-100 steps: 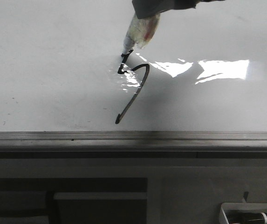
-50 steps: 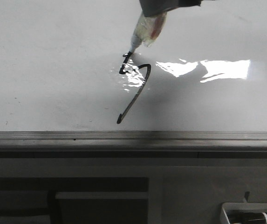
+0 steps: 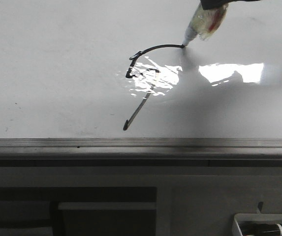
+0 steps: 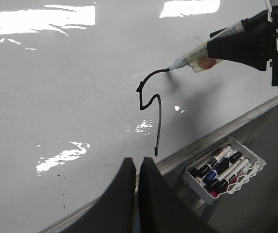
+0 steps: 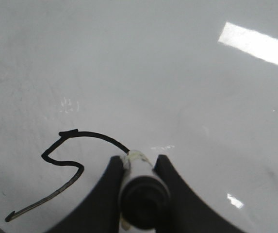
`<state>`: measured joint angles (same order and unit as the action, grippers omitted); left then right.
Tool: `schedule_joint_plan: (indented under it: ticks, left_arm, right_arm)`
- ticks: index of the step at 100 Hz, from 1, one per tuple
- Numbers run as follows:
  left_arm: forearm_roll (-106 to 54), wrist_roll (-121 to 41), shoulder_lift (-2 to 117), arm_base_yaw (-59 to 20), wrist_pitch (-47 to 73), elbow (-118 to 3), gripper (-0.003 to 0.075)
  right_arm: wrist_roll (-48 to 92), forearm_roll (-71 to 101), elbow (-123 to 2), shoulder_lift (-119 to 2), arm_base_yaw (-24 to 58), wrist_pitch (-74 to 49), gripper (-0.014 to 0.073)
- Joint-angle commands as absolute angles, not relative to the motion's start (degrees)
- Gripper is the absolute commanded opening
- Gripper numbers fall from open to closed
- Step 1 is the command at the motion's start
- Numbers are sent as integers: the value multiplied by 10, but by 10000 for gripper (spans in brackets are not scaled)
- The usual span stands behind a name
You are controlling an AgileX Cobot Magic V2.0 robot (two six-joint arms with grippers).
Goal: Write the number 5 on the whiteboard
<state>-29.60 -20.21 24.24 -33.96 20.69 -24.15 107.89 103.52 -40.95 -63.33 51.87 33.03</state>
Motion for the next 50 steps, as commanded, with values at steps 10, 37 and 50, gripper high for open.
schedule_joint_plan:
  ticks: [10,37,50]
  left_arm:
    - [-307,-197,246,-339,171,-256,-20]
    - [-320,-197,247,-339,172,-256,34]
    - [-320,-225,265,-340,198,-268,306]
  right_arm:
    - [1094,1061,-416,-623,510,364,-64]
    - [1124,1060,-439,-548,553,143,-64]
    - [1129,1060,-438,-548,560,104,-64]
